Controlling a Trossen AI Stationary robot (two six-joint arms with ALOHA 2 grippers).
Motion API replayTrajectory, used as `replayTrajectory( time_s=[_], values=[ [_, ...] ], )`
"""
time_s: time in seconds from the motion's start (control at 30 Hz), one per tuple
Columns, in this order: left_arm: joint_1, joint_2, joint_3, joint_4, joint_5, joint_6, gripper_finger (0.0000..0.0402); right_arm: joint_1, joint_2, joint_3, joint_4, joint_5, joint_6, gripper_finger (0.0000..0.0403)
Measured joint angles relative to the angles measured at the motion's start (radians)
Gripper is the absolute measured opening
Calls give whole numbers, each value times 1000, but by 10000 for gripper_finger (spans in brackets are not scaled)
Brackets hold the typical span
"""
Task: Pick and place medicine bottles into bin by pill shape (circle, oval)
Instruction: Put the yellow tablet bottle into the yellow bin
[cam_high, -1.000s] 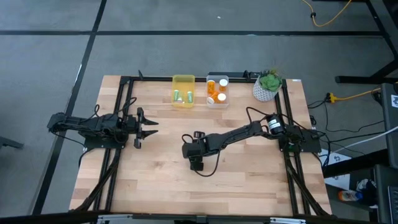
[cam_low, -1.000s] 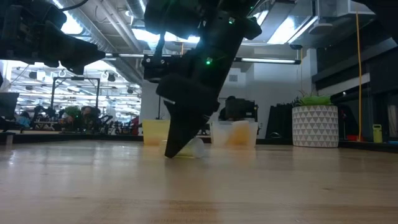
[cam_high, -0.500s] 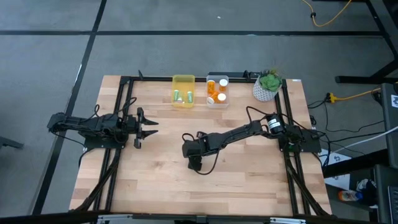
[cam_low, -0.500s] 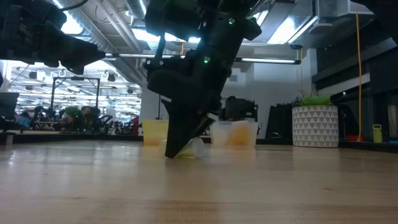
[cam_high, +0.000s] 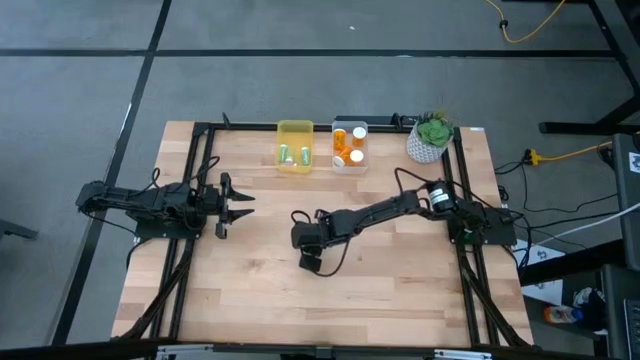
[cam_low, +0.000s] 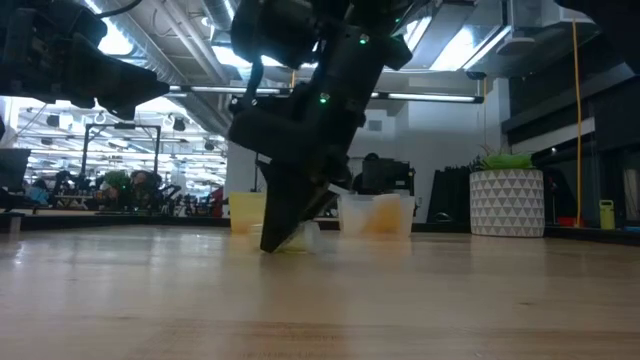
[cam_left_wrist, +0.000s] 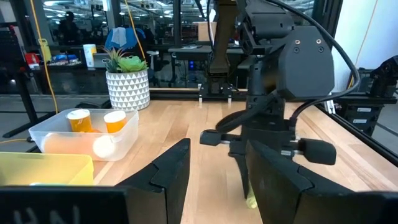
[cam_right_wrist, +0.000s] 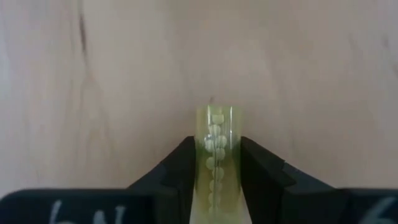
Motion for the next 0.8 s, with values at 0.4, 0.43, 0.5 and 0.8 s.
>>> replayTrajectory(
  time_s=[0.4,0.43,0.5,0.8],
  values=[
    [0,0,0,0,0,0,149,-54,5,78,8,82,-122,107],
    [0,0,0,0,0,0,149,-63,5,89,8,94,-132,107],
    [0,0,0,0,0,0,149,-82,4,112,7,99,-156,107],
    [0,0,0,0,0,11,149,-156,3,219,-12,95,-264,107]
  ],
)
